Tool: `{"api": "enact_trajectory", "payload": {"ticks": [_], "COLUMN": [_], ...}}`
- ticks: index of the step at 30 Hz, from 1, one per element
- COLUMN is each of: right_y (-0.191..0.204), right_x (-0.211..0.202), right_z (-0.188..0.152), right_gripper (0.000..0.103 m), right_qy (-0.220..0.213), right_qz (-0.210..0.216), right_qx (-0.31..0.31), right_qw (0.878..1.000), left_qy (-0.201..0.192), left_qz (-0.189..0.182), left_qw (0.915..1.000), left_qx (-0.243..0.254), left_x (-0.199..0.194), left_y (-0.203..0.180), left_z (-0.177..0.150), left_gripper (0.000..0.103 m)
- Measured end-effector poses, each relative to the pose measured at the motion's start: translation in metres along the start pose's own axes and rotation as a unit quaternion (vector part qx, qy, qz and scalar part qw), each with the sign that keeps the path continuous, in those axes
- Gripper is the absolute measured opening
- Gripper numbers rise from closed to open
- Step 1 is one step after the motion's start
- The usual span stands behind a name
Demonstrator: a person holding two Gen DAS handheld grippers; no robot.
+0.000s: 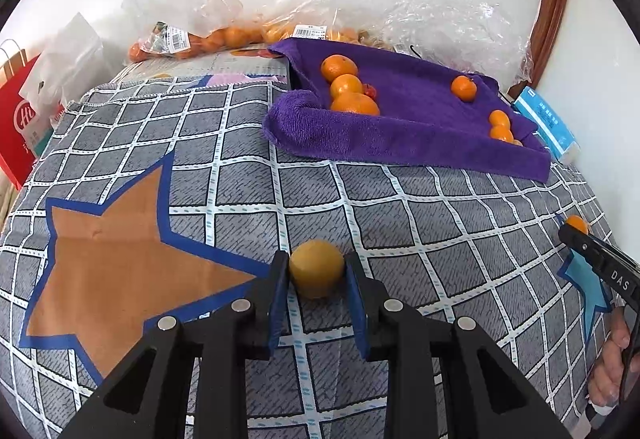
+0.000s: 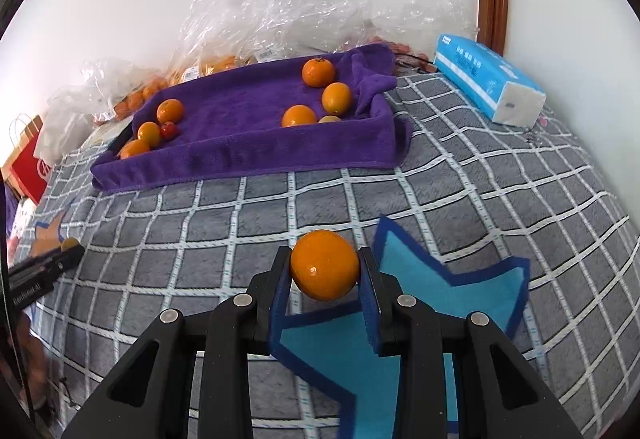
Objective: Organize fruits
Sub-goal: 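Lift both held fruits and carry them over the purple towel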
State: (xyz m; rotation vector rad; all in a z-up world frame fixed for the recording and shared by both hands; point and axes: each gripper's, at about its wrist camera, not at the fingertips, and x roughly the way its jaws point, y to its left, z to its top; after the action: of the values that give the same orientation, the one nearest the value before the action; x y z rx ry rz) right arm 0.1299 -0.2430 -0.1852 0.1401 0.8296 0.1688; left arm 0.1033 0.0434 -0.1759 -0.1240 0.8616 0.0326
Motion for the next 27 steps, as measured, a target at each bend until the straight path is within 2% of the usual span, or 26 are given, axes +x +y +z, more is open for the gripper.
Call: {"api": "enact_trajectory", "payload": {"ticks": [6, 11, 20, 27], "right_y": [0.011, 0.020, 0.023, 0.030], "right_x": [0.005, 0.012, 0.012, 0.008], "right_z": [0.006, 0.000, -0.002, -0.003], "right_gripper": [0.033, 0.033, 0.032, 0.032], "right_qy": [0.002, 0.011, 0.014, -0.001], "right_qz": [0.012, 0.016, 0.004, 0.002], "right_qx": [0.009, -0.005, -0.013, -0.028], "right_qw": [1.000, 1.000, 1.000, 1.000], "left_qy": [-0.002, -0.001, -0.002, -0.018], "left_qz": [-0.032, -0.019, -0.027, -0.084], "left_qw": [0.9991, 0.9997, 0.9994, 0.9948], "left_qx": [-0.026, -0.016, -0.022, -0.054], "left_x": [0.000, 0.000, 0.000, -0.006], "left_y": [0.009, 0.004, 0.007, 0.022], "left_z": [0.000, -0.001, 0.000, -0.002], "left_gripper": [0.026, 0.026, 0.026, 0.026]}}
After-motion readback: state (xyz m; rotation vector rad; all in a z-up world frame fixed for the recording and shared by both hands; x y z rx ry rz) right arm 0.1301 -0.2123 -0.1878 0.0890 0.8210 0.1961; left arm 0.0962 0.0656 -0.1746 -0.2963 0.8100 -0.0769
